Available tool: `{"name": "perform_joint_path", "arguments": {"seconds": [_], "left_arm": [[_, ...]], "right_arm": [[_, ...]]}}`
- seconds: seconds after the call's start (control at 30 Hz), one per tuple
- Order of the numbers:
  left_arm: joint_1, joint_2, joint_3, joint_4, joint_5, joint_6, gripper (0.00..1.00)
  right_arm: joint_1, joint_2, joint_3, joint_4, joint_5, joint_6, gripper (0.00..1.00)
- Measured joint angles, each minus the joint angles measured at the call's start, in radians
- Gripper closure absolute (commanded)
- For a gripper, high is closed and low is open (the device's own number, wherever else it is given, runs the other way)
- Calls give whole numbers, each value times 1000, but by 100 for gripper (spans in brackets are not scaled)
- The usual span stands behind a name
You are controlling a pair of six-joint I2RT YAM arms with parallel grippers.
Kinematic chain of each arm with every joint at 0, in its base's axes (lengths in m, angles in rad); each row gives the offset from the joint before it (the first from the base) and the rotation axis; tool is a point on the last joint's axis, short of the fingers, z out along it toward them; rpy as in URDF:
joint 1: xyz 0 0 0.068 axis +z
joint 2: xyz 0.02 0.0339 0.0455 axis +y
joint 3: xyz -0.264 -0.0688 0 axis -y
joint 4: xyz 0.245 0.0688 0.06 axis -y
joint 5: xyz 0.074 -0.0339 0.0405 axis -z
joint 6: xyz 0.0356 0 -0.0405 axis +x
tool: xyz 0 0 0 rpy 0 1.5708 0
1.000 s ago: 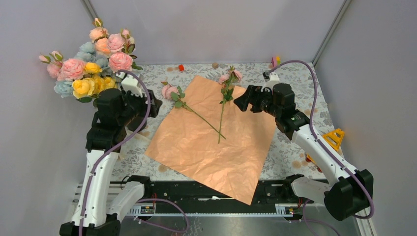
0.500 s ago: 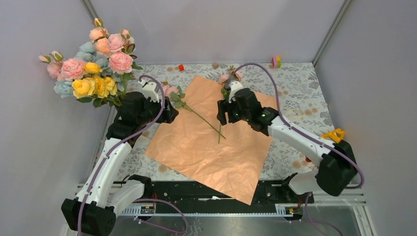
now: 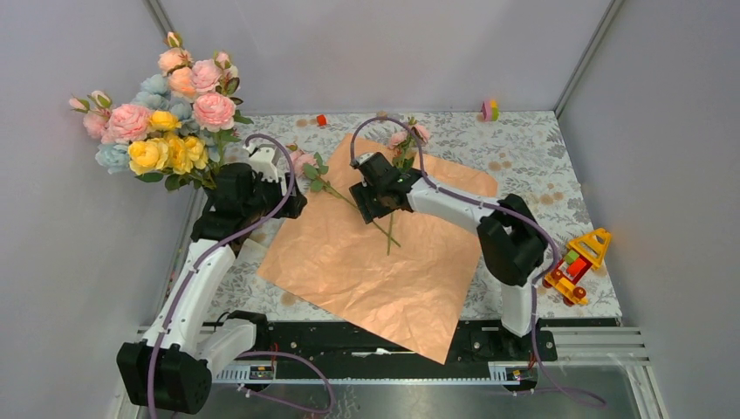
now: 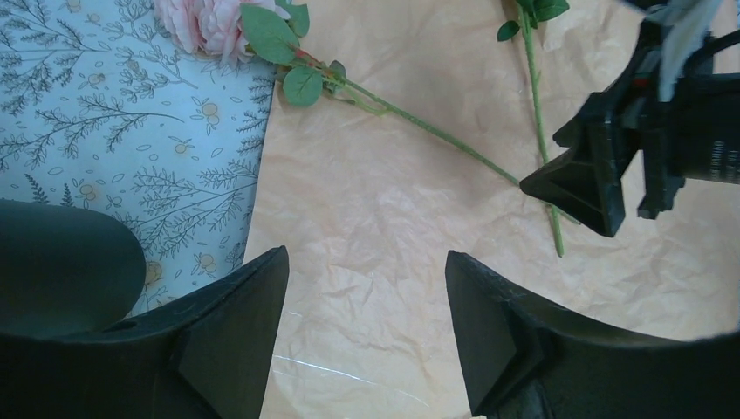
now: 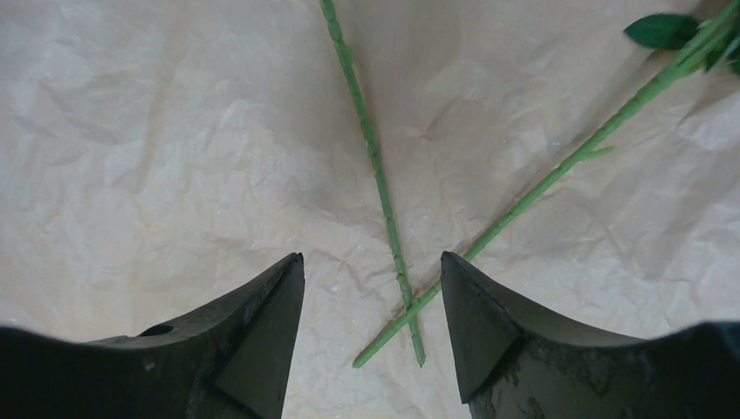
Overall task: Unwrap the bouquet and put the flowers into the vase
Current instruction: Insert the fake flower into the vase, then pick up the fake flower from the wrapping paper.
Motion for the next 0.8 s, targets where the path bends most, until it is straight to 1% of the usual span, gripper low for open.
{"name": "perform_joint_path", "arguments": {"seconds": [0.17, 0.37, 0.63, 0.8], "left_arm": [[0, 7, -27, 5, -6, 12, 28], [0, 27, -31, 11, -7, 18, 28], [0, 36, -31, 18, -7, 23, 28], [0, 36, -31, 21, -7, 24, 28]], "right_arm": [[3, 117, 56, -55, 1, 2, 40], [11, 204, 120, -83, 10, -3, 49], [21, 256, 165, -93, 48, -11, 61], [31, 277, 181, -93, 68, -21, 67]]}}
